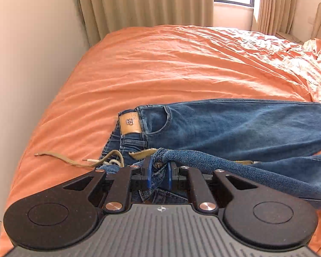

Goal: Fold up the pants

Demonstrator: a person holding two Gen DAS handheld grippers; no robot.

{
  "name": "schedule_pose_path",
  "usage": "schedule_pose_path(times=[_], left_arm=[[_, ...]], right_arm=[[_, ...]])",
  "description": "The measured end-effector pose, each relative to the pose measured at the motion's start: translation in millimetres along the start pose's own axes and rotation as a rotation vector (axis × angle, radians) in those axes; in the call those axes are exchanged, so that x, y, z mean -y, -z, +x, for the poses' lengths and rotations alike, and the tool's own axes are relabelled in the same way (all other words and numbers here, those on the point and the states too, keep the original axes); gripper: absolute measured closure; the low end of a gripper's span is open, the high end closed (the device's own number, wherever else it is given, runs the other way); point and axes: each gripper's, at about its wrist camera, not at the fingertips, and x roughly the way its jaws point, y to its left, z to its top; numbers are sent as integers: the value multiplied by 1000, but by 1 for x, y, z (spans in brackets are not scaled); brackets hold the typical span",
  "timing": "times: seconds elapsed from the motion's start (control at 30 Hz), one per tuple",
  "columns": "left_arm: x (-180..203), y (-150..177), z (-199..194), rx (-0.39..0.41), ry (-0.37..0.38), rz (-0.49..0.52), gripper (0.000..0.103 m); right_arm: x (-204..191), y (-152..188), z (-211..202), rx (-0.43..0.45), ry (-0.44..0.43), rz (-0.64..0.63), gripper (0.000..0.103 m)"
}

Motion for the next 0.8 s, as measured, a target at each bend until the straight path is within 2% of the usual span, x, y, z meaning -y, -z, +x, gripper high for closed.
schedule_pose_path(times=[0.03,0.07,0.1,0.13,0.17,0.3,0.43,0.6,0.67,0.7,0.8], left_arm=[[0,-2,3,1,-1,-1,88],[-1,-3,1,0,-3,0,88],[0,-3,0,-3,-8,3,88],[2,-1,-5,-6,-12,5,88],[3,-1,-3,-9,-16,6,88],[8,-2,17,-12,-53,6,88],[12,-12,40,-30,-95,5,88],[24,-15,67,-82,-123,61,88],[28,-13,73,-96,-131,81,88],[29,-13,76,-103,-135,92,89],[28,-10,83,-117,-137,91,89]], right_arm=[[1,3,6,-16,22,-8,62],[5,4,9,-26,41,-9,67],[12,5,11,-29,61,-2,76],[22,4,12,-31,77,14,95],[33,3,11,-26,87,40,97],[94,-19,18,35,93,177,97],[142,-51,48,56,119,247,96],[181,-66,60,84,-6,279,93],[186,-66,51,104,-82,246,73],[186,-67,48,106,-103,203,69],[176,-72,50,84,-156,26,67]])
